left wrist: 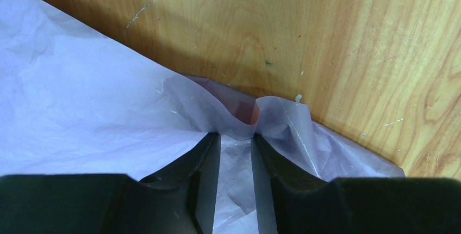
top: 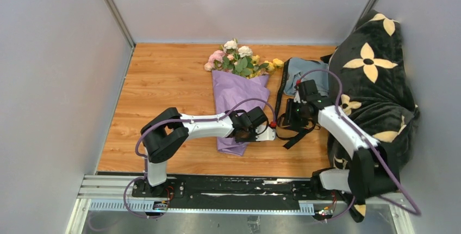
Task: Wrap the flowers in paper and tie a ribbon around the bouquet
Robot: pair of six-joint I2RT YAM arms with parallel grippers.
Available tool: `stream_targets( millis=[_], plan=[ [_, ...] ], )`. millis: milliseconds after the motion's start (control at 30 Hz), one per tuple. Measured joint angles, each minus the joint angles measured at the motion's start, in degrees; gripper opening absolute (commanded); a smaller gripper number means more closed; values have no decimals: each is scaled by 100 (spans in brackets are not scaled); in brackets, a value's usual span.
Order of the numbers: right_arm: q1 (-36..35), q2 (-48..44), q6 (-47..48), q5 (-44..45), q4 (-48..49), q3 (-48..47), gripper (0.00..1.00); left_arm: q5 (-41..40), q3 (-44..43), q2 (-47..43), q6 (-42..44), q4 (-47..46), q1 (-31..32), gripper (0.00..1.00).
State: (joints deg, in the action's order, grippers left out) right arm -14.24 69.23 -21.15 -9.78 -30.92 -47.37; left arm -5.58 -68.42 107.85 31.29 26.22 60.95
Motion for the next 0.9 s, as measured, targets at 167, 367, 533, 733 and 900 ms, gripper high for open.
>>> stream_targets(
  millis=[167, 367, 533, 733, 900],
  plan=[
    [-254, 789, 286, 435, -581, -210, 74, 0, 0, 0, 2, 0, 0, 36],
    [-723, 562, 459, 114, -149, -800, 69, 2, 0, 0, 2, 2, 0, 36],
    [-728, 1121, 446, 177, -131, -981, 62, 2, 0, 0, 2, 4, 11, 36],
    [-728, 645, 289, 1604, -787, -275, 52, 0, 0, 0, 4, 4, 26, 36],
    [-468, 107, 245, 2105, -1001, 2, 64, 0, 0, 2, 4, 4, 28, 36]
  ],
)
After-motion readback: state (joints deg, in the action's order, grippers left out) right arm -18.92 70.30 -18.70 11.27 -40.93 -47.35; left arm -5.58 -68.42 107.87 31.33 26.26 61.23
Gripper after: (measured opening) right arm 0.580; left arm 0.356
